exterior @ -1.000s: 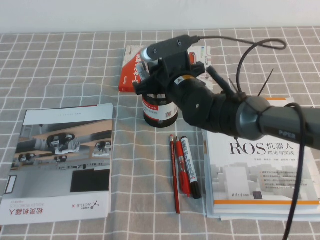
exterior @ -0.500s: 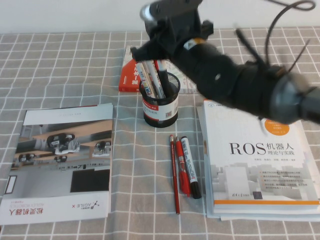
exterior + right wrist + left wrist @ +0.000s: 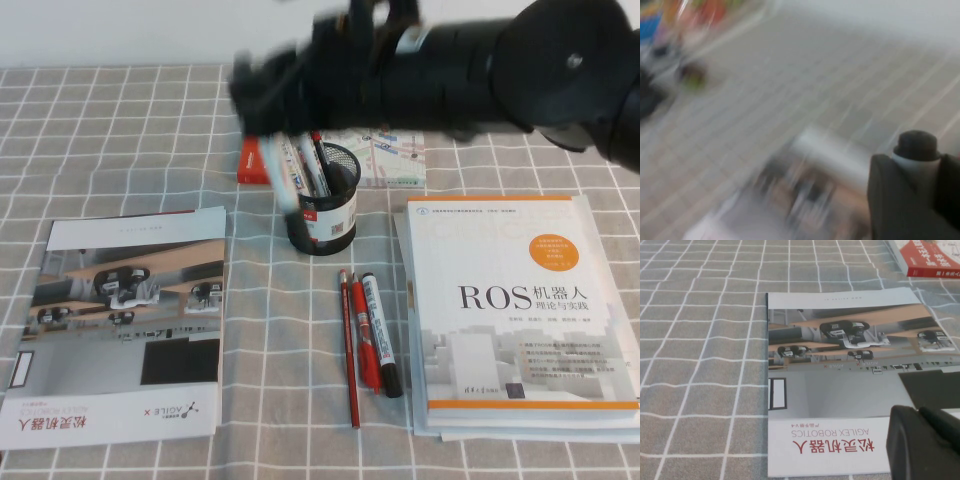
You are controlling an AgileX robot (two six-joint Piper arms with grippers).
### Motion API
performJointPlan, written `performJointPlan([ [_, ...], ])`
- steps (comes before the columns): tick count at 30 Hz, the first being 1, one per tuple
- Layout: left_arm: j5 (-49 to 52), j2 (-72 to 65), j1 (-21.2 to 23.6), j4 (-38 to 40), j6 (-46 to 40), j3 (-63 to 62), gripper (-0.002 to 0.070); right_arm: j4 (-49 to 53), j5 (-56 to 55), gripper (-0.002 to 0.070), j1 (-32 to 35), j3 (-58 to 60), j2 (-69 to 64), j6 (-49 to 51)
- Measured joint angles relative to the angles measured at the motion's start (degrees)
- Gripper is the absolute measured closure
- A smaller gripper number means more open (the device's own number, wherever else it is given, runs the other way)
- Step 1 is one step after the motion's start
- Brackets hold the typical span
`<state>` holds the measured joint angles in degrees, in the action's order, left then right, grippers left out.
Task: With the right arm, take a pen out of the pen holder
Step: 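Take a marker out of the pen holder and lay it on the table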
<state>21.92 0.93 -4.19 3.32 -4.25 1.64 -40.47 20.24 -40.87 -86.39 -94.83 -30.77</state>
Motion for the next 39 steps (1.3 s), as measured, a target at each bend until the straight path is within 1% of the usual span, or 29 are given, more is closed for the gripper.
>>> performJointPlan([
  [3,0.0,0.0,0.0,0.0,0.0,0.0,0.0678,5.1,9.7,0.0557,0.0,0.0,-0.8,9.8],
  [5,0.0,0.0,0.0,0.0,0.0,0.0,0.0678,8.7,13.7,0.0557,0.0,0.0,-2.2,16.0],
  [8,0.0,0.0,0.0,0.0,0.0,0.0,0.0677,11.8,16.6,0.0557,0.0,0.0,-5.0,22.2],
  [11,0.0,0.0,0.0,0.0,0.0,0.0,0.0678,12.8,17.3,0.0557,0.0,0.0,-8.8,26.3],
  [18,0.0,0.0,0.0,0.0,0.0,0.0,0.0678,12.8,16.6,0.0557,1.3,0.0,-17.2,30.2],
  [23,0.0,0.0,0.0,0.0,0.0,0.0,0.0678,13.1,14.9,0.0557,2.2,0.0,-20.1,31.8],
  [31,0.0,0.0,0.0,0.0,0.0,0.0,0.0678,19.1,12.0,0.0557,3.0,0.0,-20.9,38.7],
  [39,0.0,0.0,0.0,0.0,0.0,0.0,0.0678,20.0,11.6,0.0557,3.1,0.0,-20.9,40.2],
])
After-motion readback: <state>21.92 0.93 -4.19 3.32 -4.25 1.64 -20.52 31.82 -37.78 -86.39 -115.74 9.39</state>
